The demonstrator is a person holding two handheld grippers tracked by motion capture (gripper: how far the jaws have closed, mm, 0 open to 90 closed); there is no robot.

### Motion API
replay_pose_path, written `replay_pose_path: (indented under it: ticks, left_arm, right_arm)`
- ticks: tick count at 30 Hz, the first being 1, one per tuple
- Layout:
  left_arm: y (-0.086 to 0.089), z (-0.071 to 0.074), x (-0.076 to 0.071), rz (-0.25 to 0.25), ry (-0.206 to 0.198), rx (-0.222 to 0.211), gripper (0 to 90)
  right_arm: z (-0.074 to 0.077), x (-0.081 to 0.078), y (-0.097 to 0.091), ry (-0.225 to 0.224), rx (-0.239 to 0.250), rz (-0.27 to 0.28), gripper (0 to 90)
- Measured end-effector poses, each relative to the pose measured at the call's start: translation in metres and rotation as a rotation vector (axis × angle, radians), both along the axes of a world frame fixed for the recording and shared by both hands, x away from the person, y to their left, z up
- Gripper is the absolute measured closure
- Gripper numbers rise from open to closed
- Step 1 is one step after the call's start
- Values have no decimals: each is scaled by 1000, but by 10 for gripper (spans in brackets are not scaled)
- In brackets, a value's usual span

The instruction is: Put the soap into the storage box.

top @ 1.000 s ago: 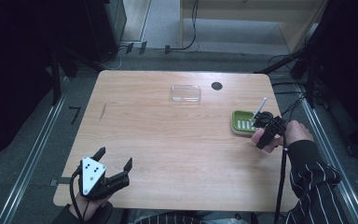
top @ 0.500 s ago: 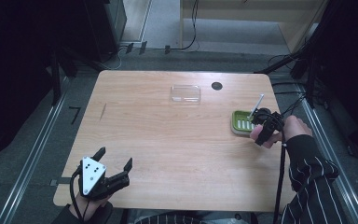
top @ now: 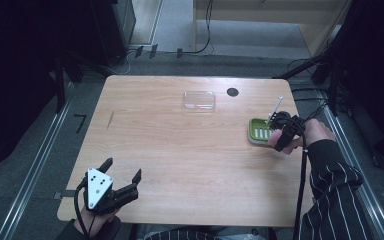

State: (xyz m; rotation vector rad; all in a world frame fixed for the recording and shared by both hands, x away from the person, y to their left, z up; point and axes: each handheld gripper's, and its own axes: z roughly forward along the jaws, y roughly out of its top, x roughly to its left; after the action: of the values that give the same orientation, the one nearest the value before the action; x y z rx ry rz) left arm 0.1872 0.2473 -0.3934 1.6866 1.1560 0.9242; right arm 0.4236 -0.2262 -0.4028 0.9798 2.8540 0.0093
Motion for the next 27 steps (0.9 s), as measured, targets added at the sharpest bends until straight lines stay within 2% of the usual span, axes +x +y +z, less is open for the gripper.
replay_pose_path:
  ticks: [21,27]
  left_arm:
    - [5,0,-6,27,-2,-6,133]
    - [8,0,-9,37,0,-6,134]
  right_arm:
    - [1,17,7,-1,0,43,387]
    - [1,21,10,-2,-4,76,387]
